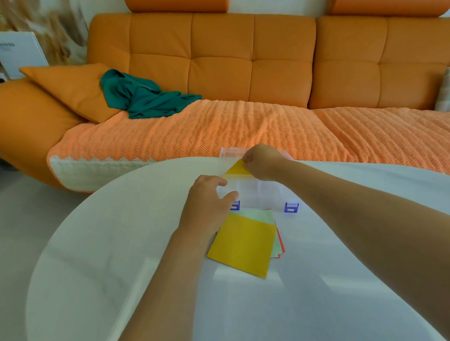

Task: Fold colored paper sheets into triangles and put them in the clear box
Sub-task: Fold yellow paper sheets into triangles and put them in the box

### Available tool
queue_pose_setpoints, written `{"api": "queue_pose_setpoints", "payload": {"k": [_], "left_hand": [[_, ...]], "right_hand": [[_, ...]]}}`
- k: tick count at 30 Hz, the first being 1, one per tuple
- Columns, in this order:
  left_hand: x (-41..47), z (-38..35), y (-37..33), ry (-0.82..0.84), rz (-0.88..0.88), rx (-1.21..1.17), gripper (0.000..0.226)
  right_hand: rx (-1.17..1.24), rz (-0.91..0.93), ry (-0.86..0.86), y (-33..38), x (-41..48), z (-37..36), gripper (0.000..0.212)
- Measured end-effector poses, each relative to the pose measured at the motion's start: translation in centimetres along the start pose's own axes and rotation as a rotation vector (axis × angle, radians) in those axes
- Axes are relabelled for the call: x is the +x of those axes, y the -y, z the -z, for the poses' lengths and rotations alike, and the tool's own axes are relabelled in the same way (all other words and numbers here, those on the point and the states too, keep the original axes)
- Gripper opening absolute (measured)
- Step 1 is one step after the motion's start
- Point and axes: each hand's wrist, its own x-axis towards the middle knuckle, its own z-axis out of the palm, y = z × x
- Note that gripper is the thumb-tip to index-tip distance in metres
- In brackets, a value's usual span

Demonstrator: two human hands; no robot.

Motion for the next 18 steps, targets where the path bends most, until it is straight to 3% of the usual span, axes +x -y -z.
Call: {"api": "queue_pose_setpoints", "payload": {"k": [4,13,18], "left_hand": [[0.1,0.1,-0.1,0.005,0.005,0.004,0.042],[0.0,0.3,-0.1,0.046,0.023,0.007,0.062],[-1.1,1.3,-0.4,-0.055,-0.067,0.09,0.033]], "right_hand": [[0.025,0.037,0.06,0.3,0.0,0.0,0.024],[0.125,0.107,0.017,-0.3,-1.5,0.8,0.032],[0.16,0.153,-0.193,-1.0,-4.6,2.3,0.034]]}}
